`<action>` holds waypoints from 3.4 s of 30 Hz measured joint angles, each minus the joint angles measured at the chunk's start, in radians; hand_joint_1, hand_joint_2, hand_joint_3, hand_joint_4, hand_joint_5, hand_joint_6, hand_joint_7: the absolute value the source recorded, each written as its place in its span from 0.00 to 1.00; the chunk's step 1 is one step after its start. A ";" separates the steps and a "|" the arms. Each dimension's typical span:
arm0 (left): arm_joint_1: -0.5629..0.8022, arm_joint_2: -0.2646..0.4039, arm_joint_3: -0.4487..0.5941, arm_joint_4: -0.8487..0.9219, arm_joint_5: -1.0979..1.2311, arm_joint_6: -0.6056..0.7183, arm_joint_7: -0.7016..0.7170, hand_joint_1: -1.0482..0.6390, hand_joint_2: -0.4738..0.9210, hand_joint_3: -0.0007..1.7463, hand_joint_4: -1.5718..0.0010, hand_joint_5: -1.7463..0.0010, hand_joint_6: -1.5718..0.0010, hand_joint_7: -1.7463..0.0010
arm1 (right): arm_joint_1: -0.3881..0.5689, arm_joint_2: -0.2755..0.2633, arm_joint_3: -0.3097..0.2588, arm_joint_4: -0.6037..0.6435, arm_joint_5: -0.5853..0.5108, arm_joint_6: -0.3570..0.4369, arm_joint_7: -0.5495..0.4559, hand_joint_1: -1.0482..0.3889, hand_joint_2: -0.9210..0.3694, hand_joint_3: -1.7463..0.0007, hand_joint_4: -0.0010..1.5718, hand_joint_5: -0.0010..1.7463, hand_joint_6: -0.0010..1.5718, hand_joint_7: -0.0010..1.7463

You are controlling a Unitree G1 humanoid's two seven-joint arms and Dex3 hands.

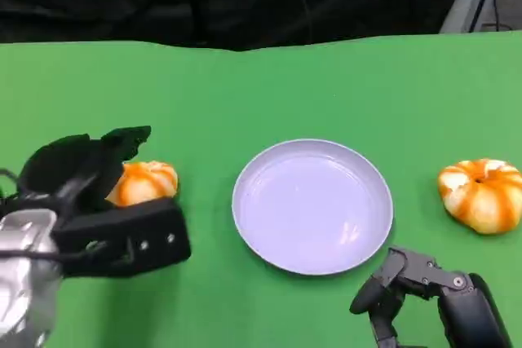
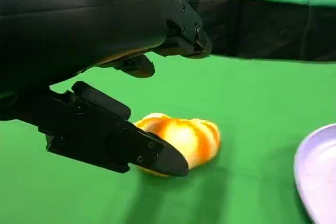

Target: Grasp the bread from the table and place it into the plate.

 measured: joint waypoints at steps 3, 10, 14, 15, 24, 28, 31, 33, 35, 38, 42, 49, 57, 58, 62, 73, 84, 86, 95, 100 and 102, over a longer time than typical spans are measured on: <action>-0.069 -0.021 -0.051 0.128 0.028 0.025 0.009 0.29 1.00 0.01 0.83 0.83 0.83 0.99 | 0.002 0.000 0.000 -0.001 -0.002 0.000 -0.001 0.74 0.48 0.24 0.54 0.91 0.54 0.73; -0.172 -0.054 -0.117 0.353 0.029 0.033 0.042 0.31 1.00 0.01 0.82 0.86 0.81 0.99 | 0.005 -0.002 0.000 -0.002 -0.004 0.000 -0.003 0.73 0.48 0.23 0.53 0.91 0.54 0.73; -0.243 -0.083 -0.151 0.514 0.010 0.034 0.040 0.36 1.00 0.00 0.73 0.86 0.75 0.98 | 0.006 -0.003 0.001 -0.004 -0.005 0.000 -0.002 0.73 0.48 0.23 0.54 0.91 0.54 0.73; -0.250 -0.089 -0.156 0.541 -0.002 0.030 0.040 0.37 1.00 0.00 0.71 0.86 0.74 0.98 | 0.006 -0.003 0.001 -0.004 -0.005 0.000 -0.003 0.73 0.49 0.23 0.54 0.91 0.54 0.72; -0.273 -0.080 -0.141 0.649 -0.102 -0.209 0.224 0.53 1.00 0.05 0.48 0.03 0.39 0.37 | 0.007 -0.003 0.001 -0.005 -0.005 0.000 -0.003 0.72 0.49 0.22 0.54 0.91 0.55 0.72; -0.270 -0.079 -0.141 0.681 -0.120 -0.287 0.297 0.55 1.00 0.08 0.47 0.00 0.57 0.02 | 0.007 -0.003 0.001 -0.005 -0.005 0.000 -0.003 0.72 0.49 0.22 0.54 0.91 0.55 0.73; -0.267 -0.075 -0.141 0.684 -0.128 -0.356 0.350 0.54 1.00 0.11 0.47 0.00 0.59 0.00 | 0.007 -0.003 0.001 -0.006 -0.005 0.000 -0.003 0.72 0.49 0.23 0.54 0.91 0.55 0.73; -0.267 -0.071 -0.141 0.685 -0.129 -0.377 0.368 0.54 0.91 0.26 0.45 0.00 0.58 0.00 | 0.007 -0.003 0.001 -0.006 -0.005 0.000 -0.003 0.72 0.49 0.23 0.54 0.91 0.55 0.73; -0.266 -0.067 -0.142 0.690 -0.123 -0.405 0.419 0.55 0.79 0.45 0.45 0.00 0.58 0.00 | 0.007 -0.003 0.001 -0.007 -0.005 0.000 -0.003 0.72 0.49 0.23 0.54 0.91 0.55 0.73; -0.266 -0.048 -0.143 0.690 -0.108 -0.451 0.504 0.55 0.72 0.56 0.44 0.00 0.58 0.00 | 0.007 -0.003 0.001 -0.008 -0.006 0.000 -0.003 0.74 0.49 0.22 0.55 0.91 0.55 0.73; -0.266 -0.035 -0.145 0.662 -0.082 -0.463 0.551 0.55 0.64 0.70 0.43 0.00 0.56 0.00 | 0.007 -0.002 0.001 -0.009 -0.007 0.001 -0.003 0.75 0.49 0.21 0.54 0.92 0.55 0.73; -0.266 -0.034 -0.146 0.532 -0.073 -0.489 0.577 0.55 0.61 0.73 0.43 0.00 0.54 0.01 | 0.007 -0.002 0.004 -0.010 -0.007 0.002 -0.003 0.75 0.50 0.21 0.54 0.92 0.54 0.73; -0.266 -0.097 -0.165 0.487 -0.073 -0.490 0.562 0.53 0.61 0.75 0.41 0.00 0.53 0.02 | 0.008 -0.002 0.007 -0.014 -0.005 0.003 -0.003 0.76 0.50 0.20 0.53 0.94 0.54 0.73; -0.266 -0.101 -0.167 0.486 -0.073 -0.490 0.560 0.53 0.61 0.75 0.41 0.00 0.53 0.02 | 0.008 -0.002 0.007 -0.014 -0.004 0.004 -0.003 0.76 0.50 0.20 0.53 0.94 0.54 0.73; -0.270 -0.118 -0.170 0.480 -0.080 -0.484 0.535 0.53 0.60 0.74 0.42 0.00 0.53 0.02 | 0.009 -0.002 0.007 -0.014 -0.003 0.004 -0.003 0.75 0.50 0.20 0.52 0.93 0.55 0.73; -0.307 -0.243 -0.205 0.505 -0.096 -0.472 0.442 0.53 0.58 0.72 0.42 0.00 0.53 0.01 | 0.011 0.006 0.014 -0.020 -0.010 0.009 -0.004 0.75 0.51 0.20 0.53 0.93 0.55 0.73; -0.359 -0.339 -0.247 0.631 -0.109 -0.469 0.385 0.52 0.68 0.53 0.47 0.02 0.42 0.38 | 0.006 0.025 0.021 -0.016 -0.043 0.013 -0.021 0.73 0.52 0.20 0.55 0.95 0.55 0.72; -0.360 -0.346 -0.248 0.634 -0.120 -0.460 0.363 0.52 0.69 0.52 0.47 0.03 0.41 0.41 | 0.006 0.028 0.021 -0.016 -0.043 0.017 -0.023 0.74 0.51 0.20 0.55 0.95 0.55 0.72; -0.362 -0.349 -0.274 0.596 -0.117 -0.383 0.267 0.32 1.00 0.08 0.86 0.78 0.79 0.99 | 0.016 0.028 0.022 -0.020 -0.041 0.018 -0.024 0.74 0.51 0.19 0.53 0.93 0.55 0.72; -0.362 -0.345 -0.296 0.552 -0.108 -0.343 0.215 0.20 1.00 0.14 0.98 0.87 0.90 1.00 | 0.023 0.028 0.025 -0.022 -0.040 0.018 -0.024 0.73 0.51 0.20 0.54 0.94 0.55 0.72; -0.361 -0.332 -0.315 0.519 -0.080 -0.318 0.183 0.18 1.00 0.15 1.00 0.89 0.92 1.00 | 0.027 0.027 0.025 -0.030 -0.040 0.019 -0.024 0.72 0.51 0.20 0.54 0.94 0.55 0.72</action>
